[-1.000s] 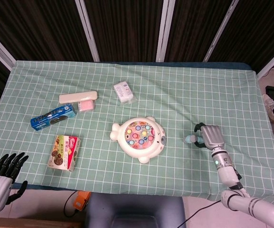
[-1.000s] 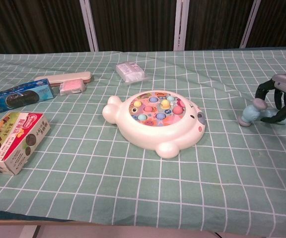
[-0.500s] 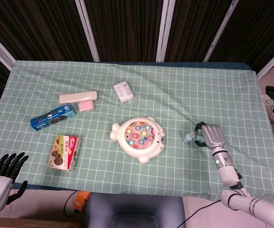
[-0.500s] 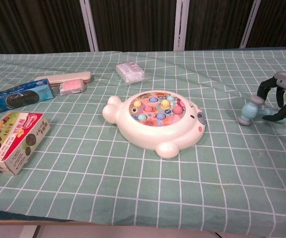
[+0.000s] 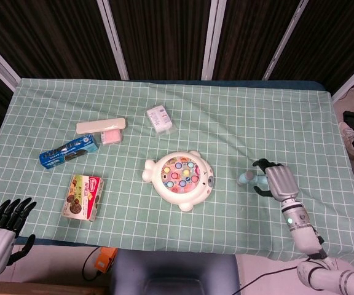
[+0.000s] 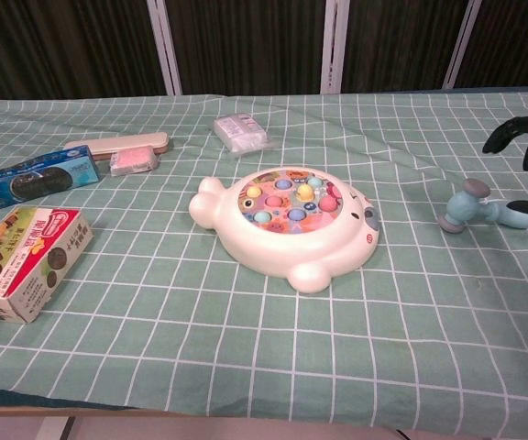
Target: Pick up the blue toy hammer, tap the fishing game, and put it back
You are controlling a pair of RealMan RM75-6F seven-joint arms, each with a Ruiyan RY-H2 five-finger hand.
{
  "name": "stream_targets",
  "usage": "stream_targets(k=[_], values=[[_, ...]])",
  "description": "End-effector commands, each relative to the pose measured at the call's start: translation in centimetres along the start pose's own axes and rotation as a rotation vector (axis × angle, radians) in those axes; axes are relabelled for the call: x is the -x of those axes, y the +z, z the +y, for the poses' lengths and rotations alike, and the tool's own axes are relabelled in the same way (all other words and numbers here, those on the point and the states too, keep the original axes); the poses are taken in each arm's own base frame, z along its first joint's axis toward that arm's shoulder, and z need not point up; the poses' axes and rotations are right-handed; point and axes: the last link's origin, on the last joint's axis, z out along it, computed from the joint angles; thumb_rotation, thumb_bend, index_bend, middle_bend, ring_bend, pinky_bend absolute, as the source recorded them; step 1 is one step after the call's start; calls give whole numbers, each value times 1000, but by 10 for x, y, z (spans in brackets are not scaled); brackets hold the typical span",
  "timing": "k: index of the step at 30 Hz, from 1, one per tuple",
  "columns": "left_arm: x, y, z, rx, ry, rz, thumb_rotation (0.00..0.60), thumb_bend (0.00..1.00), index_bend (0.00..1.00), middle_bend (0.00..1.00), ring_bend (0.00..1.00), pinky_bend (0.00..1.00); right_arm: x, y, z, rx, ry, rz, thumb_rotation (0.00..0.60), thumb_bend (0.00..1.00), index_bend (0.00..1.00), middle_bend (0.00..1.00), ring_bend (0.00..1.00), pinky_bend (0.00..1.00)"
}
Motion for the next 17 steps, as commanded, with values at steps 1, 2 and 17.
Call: stream_targets(k=[1,2,17], values=[[0,0,0,0,0,3,600,413,0,64,5,19,-12,-69,4,-22,15,19,600,375,217,183,205,383],[0,1,0,0,0,4,600,413,0,63,5,19,-15,-93,6,-17,-21,18,600,374,168,129,139,308],[1,3,2,13,2,12,600,413,0,16,0,18,-12,-168,24,4,-97,105,600,309,13,0,0,69]])
